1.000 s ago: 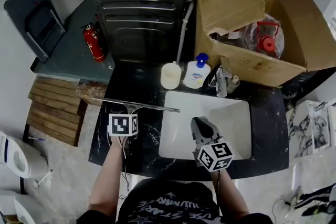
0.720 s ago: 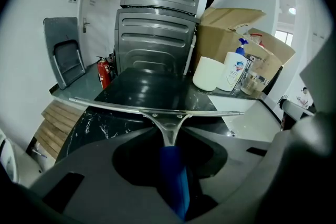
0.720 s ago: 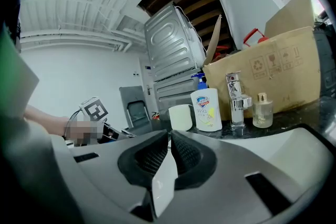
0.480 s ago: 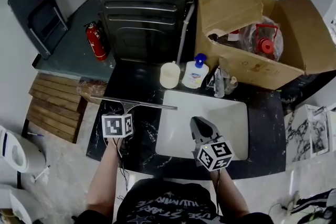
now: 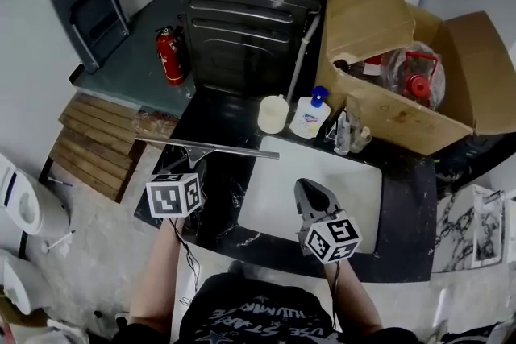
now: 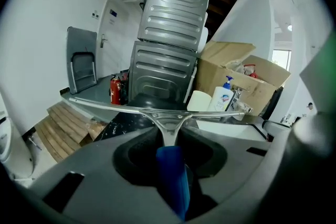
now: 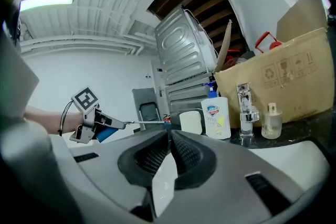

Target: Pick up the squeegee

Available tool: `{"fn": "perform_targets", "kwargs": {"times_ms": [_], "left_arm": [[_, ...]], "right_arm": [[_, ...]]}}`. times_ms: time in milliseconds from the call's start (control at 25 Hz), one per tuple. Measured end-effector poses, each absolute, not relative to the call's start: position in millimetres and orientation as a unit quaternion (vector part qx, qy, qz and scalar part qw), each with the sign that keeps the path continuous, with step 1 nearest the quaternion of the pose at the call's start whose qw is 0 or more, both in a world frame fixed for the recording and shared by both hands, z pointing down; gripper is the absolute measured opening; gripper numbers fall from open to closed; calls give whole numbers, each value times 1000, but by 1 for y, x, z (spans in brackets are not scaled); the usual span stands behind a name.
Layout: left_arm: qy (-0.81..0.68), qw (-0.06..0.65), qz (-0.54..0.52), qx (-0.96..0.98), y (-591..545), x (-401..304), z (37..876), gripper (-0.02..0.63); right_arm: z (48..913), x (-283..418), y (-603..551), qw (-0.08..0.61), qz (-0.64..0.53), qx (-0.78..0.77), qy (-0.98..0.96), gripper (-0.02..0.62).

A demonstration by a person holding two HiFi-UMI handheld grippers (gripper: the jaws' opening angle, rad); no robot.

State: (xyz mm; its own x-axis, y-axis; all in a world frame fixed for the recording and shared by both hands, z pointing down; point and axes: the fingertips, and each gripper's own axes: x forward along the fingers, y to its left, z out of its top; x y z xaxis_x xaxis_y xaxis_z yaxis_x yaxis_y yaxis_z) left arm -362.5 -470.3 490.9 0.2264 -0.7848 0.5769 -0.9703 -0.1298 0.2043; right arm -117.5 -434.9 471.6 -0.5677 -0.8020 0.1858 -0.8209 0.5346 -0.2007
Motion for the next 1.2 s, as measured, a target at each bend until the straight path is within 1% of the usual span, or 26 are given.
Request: {"fn": "perform_targets", "kwargs": {"times_ms": [640, 1200], "left_arm": [[-666, 268, 98, 689, -340, -348, 450, 140], [-732, 270, 74, 620, -205, -317, 469, 140]], "right_arm": [[456, -112, -371, 55, 111, 364, -923, 48], [468, -85, -303, 64, 103, 291, -949, 48]]}}
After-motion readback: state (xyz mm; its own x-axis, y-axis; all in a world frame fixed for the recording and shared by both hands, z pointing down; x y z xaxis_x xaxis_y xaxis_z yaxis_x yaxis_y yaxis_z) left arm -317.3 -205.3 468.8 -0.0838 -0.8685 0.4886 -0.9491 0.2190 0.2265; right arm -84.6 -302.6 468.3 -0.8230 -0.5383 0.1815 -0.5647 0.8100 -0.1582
